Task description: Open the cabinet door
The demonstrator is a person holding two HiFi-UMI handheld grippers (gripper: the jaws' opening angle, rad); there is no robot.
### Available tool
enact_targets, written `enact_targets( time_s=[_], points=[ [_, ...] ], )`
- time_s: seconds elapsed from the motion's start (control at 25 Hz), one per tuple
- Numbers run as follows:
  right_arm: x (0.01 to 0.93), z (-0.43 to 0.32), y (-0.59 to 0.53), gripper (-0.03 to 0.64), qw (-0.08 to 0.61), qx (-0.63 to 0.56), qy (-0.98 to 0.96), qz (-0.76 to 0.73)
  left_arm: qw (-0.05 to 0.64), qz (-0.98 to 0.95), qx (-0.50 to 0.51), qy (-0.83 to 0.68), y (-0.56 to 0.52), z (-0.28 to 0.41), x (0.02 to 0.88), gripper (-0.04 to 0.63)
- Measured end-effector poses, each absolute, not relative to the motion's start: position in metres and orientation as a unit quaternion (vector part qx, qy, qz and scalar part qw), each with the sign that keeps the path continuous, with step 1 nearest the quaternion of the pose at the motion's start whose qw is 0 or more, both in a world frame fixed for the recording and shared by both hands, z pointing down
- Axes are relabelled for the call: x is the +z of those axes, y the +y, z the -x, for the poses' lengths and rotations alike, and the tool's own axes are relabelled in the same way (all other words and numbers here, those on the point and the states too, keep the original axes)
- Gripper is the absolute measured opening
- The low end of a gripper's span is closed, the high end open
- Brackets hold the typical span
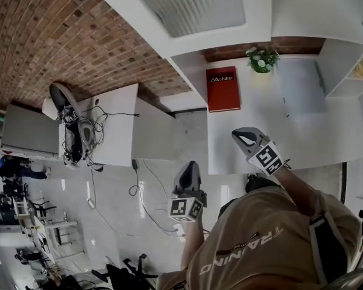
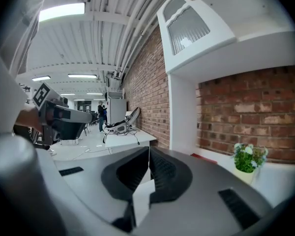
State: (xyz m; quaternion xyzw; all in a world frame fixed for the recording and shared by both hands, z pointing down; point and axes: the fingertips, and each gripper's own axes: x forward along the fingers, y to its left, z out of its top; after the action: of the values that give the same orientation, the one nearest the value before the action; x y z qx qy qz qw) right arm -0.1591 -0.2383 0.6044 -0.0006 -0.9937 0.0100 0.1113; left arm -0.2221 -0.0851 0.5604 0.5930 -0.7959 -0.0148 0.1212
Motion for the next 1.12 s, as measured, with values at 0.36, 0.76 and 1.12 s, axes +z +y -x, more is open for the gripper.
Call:
enact_targets(
  time_s=[0.36, 0.76, 1.12],
  points=[
    [0.615, 0.134, -0.29, 0.012, 0.154, 0.01, -0.984, -0.09, 0.124, -0.655, -0.024, -0.745, -0.146, 0.244, 0.557, 0.009],
    [0.567, 0.124, -0.293, 0.012, 0.132, 0.001, -0.969, -0.208, 0.114, -0.746, -0.027, -0.656, -0.187, 0.26, 0.539, 0.009],
    [0.585, 0.067, -0.281, 0.012, 0.155, 0.041, -0.947, -0.278, 0.131, -0.78, -0.024, -0.611, -0.214, 0.236, 0.55, 0.009]
  ],
)
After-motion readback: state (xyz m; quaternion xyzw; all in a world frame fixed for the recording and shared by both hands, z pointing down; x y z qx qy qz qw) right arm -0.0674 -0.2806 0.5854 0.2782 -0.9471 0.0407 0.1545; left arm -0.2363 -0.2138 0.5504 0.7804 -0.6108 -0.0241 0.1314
